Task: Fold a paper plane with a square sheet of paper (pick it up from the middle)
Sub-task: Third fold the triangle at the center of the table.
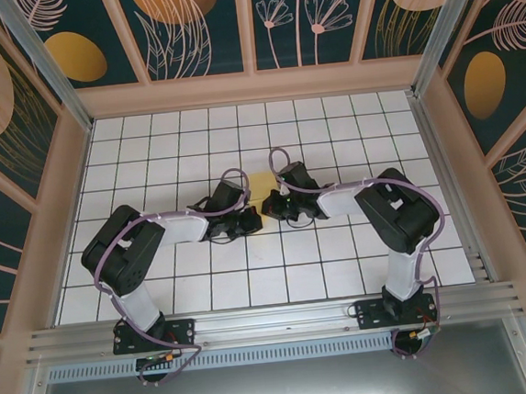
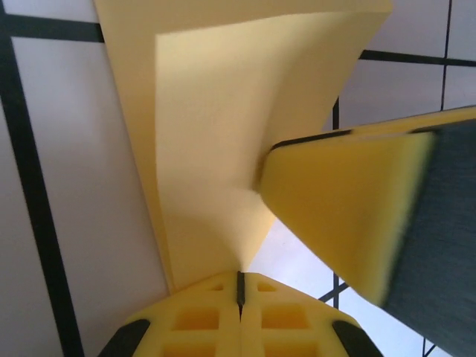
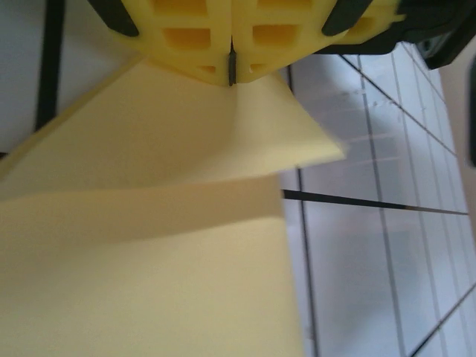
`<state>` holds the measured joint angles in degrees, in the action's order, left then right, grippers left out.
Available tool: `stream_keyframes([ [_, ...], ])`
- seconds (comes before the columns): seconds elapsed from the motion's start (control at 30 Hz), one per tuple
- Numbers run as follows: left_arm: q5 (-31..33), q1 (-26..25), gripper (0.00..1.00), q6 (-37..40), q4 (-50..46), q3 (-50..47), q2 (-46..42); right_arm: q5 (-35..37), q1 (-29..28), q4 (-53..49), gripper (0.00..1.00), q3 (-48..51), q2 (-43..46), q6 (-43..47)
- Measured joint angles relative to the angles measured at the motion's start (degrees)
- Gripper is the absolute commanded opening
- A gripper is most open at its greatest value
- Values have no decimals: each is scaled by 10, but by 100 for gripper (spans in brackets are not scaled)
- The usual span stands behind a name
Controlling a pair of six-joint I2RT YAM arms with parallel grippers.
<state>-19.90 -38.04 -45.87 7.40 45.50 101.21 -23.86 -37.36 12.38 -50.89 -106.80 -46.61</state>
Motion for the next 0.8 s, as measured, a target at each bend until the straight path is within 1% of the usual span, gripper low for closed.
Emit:
stream_keyframes([
  [0.03, 0, 0, 0, -4, 7, -5, -2, 0, 2, -2, 0, 0, -5, -2],
  [0.1, 0, 0, 4, -10, 17, -12, -7, -6, 6, -2, 0, -1, -8, -5],
  [0.2, 5, 0, 5, -15, 22, -17, -19, -7, 7, -2, 0, -2, -8, -6],
  [0.3, 11, 0, 4, -16, 23, -16, -24, -7, 7, -2, 0, -2, -8, -6],
  [0.47, 18, 0, 0, -16, 19, -13, -4, -7, 7, -2, 0, -2, -8, -6],
  [0.57, 18, 0, 0, -16, 13, -6, 0, -7, 8, -7, 0, -5, -9, -4],
  [0.7, 19, 0, 0, -16, 8, -4, 0, -20, 16, -10, 0, -9, -13, 1],
  [0.8, 19, 0, 0, -16, 7, -4, 0, -42, 31, -10, 0, -10, -19, 3],
])
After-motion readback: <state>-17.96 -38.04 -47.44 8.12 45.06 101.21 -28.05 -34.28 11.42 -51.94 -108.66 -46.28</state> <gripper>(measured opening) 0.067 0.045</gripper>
